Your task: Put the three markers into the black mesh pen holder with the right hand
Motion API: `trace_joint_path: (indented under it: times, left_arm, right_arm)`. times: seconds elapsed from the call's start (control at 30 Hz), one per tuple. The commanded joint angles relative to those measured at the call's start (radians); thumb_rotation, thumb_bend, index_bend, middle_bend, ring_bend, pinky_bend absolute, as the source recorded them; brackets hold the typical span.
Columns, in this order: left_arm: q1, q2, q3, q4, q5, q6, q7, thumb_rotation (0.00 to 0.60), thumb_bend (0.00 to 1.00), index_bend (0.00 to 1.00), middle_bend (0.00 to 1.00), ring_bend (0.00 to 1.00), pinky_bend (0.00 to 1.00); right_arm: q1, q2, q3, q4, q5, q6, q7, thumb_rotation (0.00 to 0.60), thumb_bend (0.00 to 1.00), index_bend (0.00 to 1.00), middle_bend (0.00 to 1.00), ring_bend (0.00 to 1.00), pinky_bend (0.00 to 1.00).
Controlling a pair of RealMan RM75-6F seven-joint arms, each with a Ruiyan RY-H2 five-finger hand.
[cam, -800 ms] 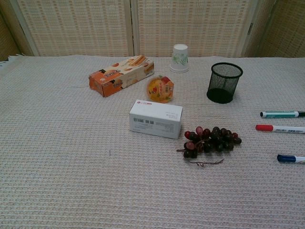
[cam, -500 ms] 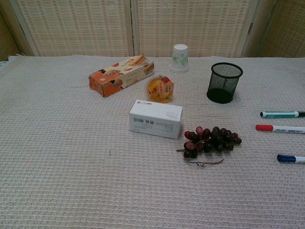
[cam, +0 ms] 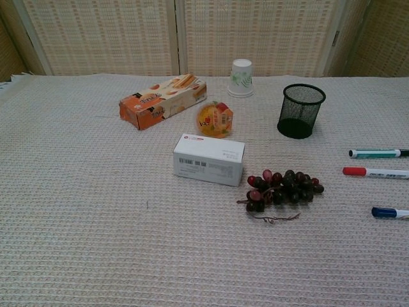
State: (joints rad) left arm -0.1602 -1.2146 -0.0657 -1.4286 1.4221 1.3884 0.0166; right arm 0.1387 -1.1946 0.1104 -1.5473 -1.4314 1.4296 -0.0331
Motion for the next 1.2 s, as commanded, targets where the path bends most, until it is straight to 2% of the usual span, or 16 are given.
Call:
trace_joint_path:
  times: [0.03,0.2,0.43,0.83,1.0,1.2]
  left_arm:
    - [0.001,0.003,-0.003,-0.005,-0.001,0.002,-0.004,0.6,0.61,0.17,0.01,0.0,0.06]
    - [0.005,0.011,-0.005,-0.014,0.002,0.015,-0.013,0.6,0.61,0.17,0.01,0.0,0.06]
    - [0.007,0.015,-0.005,-0.018,0.005,0.018,-0.024,0.6,0.61,0.17,0.01,0.0,0.06]
    - [0.006,0.017,-0.003,-0.02,0.002,0.009,-0.03,0.6,0.61,0.17,0.01,0.0,0.06]
    - [0.006,0.018,-0.002,-0.021,-0.002,0.005,-0.029,0.6,0.61,0.17,0.0,0.0,0.06]
    - [0.006,0.022,-0.006,-0.024,-0.009,0.002,-0.032,0.6,0.61,0.17,0.0,0.0,0.06]
  right_arm:
    - [0.009,-0.009,-0.021,-0.03,0.003,-0.037,-0.038,0.6,0.31,0.3,0.06,0.07,0.0]
    - [0.05,-0.044,-0.094,-0.095,-0.027,-0.153,-0.226,0.6,0.31,0.31,0.06,0.07,0.0]
    - [0.066,-0.101,-0.094,-0.13,0.029,-0.186,-0.392,0.6,0.31,0.3,0.06,0.07,0.0]
    - [0.089,-0.153,-0.063,-0.049,0.163,-0.248,-0.414,0.6,0.31,0.32,0.06,0.08,0.0]
    - [0.119,-0.17,-0.062,-0.02,0.206,-0.316,-0.406,0.6,0.31,0.32,0.06,0.08,0.0]
    - [0.142,-0.203,-0.073,0.0,0.217,-0.347,-0.427,0.6,0.31,0.33,0.06,0.08,0.0]
